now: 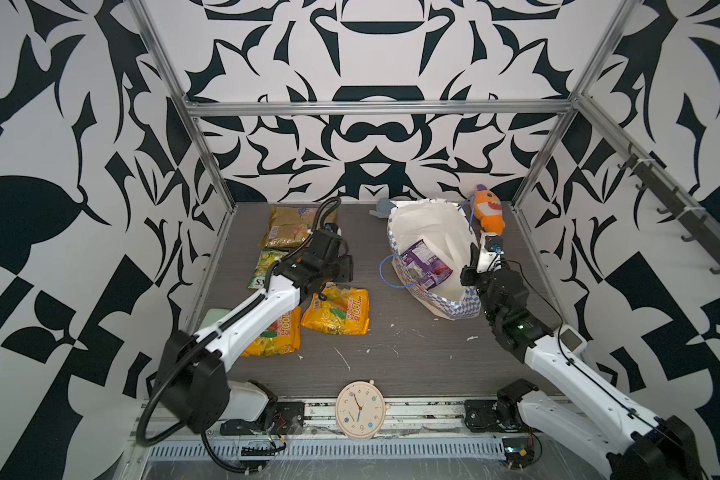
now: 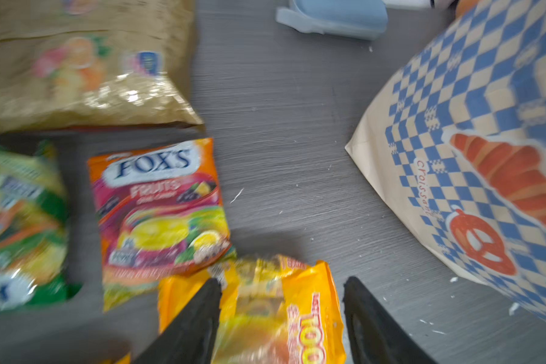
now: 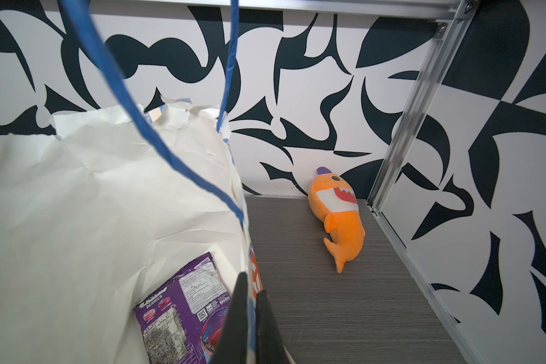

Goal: Take the snacks out of the paper bag
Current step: Place the snack at the center of the table, then move the snack to the center of the table.

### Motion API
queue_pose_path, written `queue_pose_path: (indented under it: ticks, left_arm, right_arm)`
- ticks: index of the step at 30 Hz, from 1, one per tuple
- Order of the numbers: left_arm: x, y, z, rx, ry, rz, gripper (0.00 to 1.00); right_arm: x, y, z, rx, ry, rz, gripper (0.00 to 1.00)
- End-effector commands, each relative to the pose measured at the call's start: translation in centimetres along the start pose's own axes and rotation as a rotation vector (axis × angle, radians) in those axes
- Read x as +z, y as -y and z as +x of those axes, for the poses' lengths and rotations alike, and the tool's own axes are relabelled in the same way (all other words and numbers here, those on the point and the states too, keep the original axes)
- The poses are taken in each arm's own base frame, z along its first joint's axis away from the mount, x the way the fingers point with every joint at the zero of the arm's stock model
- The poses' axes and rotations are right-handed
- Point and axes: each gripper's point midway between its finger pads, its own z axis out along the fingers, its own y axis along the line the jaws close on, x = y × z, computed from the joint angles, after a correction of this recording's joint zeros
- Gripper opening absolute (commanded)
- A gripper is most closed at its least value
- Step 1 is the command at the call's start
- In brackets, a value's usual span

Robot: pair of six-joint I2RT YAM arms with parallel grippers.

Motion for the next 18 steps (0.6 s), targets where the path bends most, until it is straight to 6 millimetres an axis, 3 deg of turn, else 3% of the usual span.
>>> queue_pose_path:
  ticks: [1, 4, 8, 18]
  left_arm:
    - [3.1, 0.8, 2.0, 0.036, -0.109, 0.022, 0.66]
    - [5.0, 1.5, 2.8, 0.022, -0.128, 0.058, 0.66]
    - [6.3, 1.0, 4.4, 0.0, -0.167, 0.043, 0.64]
    - [6.6, -1.4, 8.5, -0.134, -0.219, -0.038, 0.57]
  right_arm:
    - [0.0, 0.2, -0.8, 0.023, 0.029, 0.01, 0.0]
    - [-0.1, 0.4, -0.9, 0.022, 0.032, 0.015, 0.0]
    - [-0.2, 0.4, -0.8, 0.015, 0.024, 0.016, 0.0]
    - [0.0, 0.4, -0.5, 0.005, 0.019, 0.022, 0.0]
